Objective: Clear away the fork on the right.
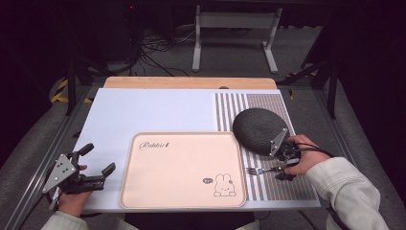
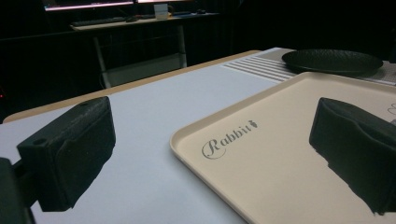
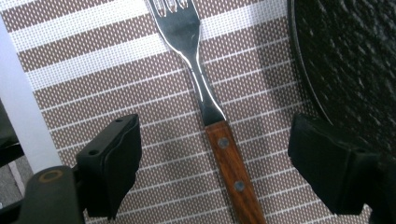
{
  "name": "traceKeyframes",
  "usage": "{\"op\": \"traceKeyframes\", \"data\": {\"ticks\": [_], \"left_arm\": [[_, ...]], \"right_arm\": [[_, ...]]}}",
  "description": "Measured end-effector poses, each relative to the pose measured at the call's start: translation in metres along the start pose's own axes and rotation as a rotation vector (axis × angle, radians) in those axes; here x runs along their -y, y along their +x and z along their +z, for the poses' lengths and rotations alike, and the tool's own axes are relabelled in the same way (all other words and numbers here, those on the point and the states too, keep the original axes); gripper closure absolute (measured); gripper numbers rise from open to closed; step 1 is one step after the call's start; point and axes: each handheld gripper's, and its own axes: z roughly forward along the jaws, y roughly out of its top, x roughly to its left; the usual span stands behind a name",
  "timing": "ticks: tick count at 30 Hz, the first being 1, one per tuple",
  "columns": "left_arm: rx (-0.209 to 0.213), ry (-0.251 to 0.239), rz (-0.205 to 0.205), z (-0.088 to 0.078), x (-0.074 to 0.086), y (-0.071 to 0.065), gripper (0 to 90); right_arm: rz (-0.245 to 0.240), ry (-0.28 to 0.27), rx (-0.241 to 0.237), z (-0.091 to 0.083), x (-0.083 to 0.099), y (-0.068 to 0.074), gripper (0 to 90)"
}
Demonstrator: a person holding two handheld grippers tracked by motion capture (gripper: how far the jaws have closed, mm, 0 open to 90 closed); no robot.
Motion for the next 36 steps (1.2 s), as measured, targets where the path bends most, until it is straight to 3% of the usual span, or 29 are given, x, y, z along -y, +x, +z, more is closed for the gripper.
{"op": "traceKeyframes", "data": {"ticks": [4, 14, 19, 28, 36], "left_arm": [[0.001, 0.007, 0.007, 0.0, 0.0, 0.001, 1.0], [0.002, 0.009, 0.009, 0.001, 0.0, 0.0, 1.0], [0.003, 0.008, 0.01, 0.001, 0.001, 0.0, 1.1], [0.001, 0.008, 0.009, 0.002, 0.001, 0.0, 1.1], [0.001, 0.012, 0.011, 0.001, 0.001, 0.0, 1.1]], "right_arm": [[-0.003, -0.035, -0.003, 0.001, 0.0, 0.0, 24.9], [-0.062, -0.026, 0.006, 0.006, 0.005, -0.003, 48.9], [-0.081, -0.023, 0.006, 0.008, 0.004, -0.004, 53.4], [-0.128, -0.012, -0.017, 0.01, 0.002, -0.003, 72.2], [-0.184, -0.004, -0.033, 0.01, 0.001, -0.002, 78.0]]}}
